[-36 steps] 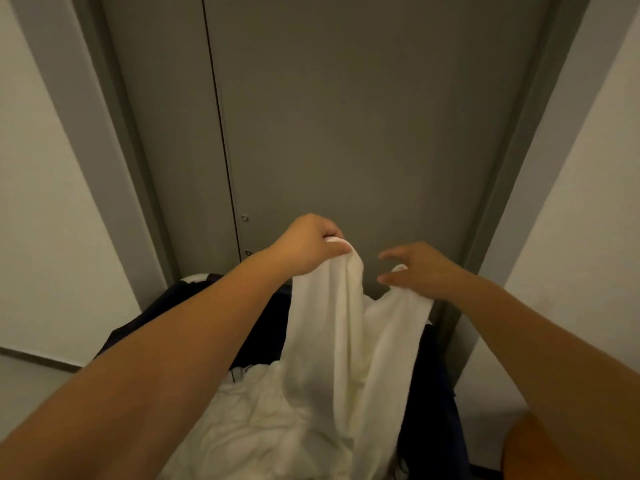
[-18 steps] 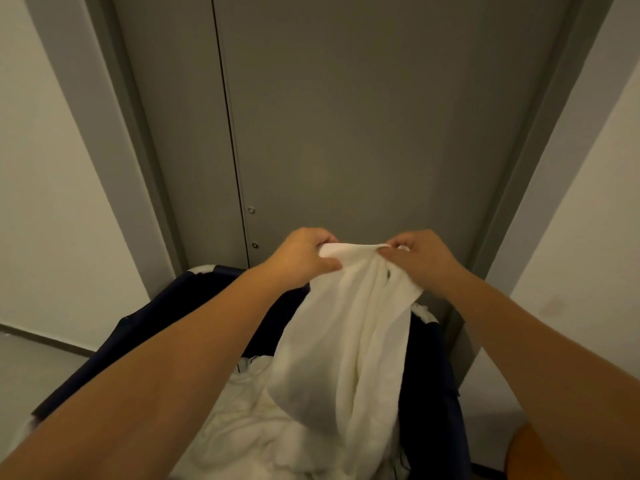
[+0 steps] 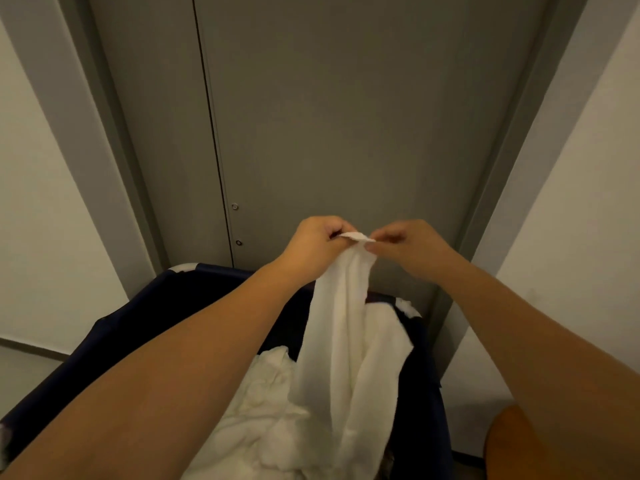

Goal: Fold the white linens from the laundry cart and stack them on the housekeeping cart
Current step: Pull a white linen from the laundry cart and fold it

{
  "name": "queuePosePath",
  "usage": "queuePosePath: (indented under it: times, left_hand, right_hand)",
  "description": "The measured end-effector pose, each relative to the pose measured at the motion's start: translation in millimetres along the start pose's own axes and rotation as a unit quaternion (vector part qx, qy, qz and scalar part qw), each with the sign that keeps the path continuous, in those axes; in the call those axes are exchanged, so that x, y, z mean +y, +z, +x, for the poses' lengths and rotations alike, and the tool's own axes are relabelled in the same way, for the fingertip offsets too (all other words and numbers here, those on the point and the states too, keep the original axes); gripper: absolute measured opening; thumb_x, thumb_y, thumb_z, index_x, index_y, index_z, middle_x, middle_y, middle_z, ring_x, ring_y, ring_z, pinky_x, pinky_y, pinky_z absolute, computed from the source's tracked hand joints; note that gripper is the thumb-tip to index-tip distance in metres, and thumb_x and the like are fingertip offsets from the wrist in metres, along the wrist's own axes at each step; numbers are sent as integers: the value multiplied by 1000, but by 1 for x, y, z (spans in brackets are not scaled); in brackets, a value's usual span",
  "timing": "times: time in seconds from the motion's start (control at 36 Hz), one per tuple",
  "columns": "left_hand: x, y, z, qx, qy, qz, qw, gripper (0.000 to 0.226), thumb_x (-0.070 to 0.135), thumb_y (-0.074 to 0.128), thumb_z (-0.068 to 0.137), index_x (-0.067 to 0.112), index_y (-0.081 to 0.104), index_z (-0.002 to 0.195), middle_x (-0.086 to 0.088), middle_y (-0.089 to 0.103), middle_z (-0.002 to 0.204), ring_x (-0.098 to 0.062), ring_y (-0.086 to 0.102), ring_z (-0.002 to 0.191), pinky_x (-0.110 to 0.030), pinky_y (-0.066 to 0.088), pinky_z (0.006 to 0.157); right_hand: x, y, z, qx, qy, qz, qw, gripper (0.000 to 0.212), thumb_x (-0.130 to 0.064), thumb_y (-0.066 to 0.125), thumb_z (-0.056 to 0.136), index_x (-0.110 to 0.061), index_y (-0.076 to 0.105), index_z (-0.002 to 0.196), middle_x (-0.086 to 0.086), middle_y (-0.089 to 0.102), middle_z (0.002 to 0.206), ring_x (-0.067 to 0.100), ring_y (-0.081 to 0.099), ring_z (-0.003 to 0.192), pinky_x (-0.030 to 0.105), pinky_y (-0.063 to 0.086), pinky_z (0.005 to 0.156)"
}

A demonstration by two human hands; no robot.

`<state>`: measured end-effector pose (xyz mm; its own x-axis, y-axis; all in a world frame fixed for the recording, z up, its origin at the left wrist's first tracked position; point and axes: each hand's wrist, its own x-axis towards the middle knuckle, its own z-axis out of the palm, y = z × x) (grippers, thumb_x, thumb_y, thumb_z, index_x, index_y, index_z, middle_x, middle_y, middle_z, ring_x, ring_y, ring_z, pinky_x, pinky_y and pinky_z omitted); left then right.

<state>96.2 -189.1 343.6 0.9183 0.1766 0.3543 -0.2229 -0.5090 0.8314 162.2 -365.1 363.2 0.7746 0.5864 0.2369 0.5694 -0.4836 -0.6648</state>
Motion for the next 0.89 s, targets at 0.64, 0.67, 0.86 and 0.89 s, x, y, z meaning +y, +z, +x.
queuePosePath:
  times: [0.64,0.67,0.86,0.89]
  left_hand:
    - [-20,14,-7,10,-25,-9,1000,24,26,68,88,7,65,73,-7,57,69,-14,48,61,-30,41,57]
    - [-20,14,-7,8,-25,-18,999,25,27,68,88,7,65,73,-6,56,68,-14,48,60,-30,40,57]
    - [-32,18,-12,-38,-74,-57,995,27,28,70,87,2,62,84,-5,61,77,-13,58,67,-30,49,64]
    - [-38,18,-14,-37,-87,-59,994,31,28,71,86,-1,61,86,-6,62,78,-14,58,69,-33,50,66]
  right_hand:
    - [-17,14,6,-12,-68,-96,993,11,-22,66,88,-13,72,89,-1,63,75,9,53,65,18,39,59]
    - [-16,14,6,-4,-70,-107,992,12,-22,65,89,-11,71,87,-2,60,72,9,50,62,14,36,56]
    - [-27,-18,14,170,-69,-135,974,15,-23,58,94,-9,61,93,1,54,76,17,47,69,21,28,59]
    - [-30,-29,17,209,-61,-132,967,16,-24,58,94,-8,60,92,3,53,78,19,46,72,22,26,61]
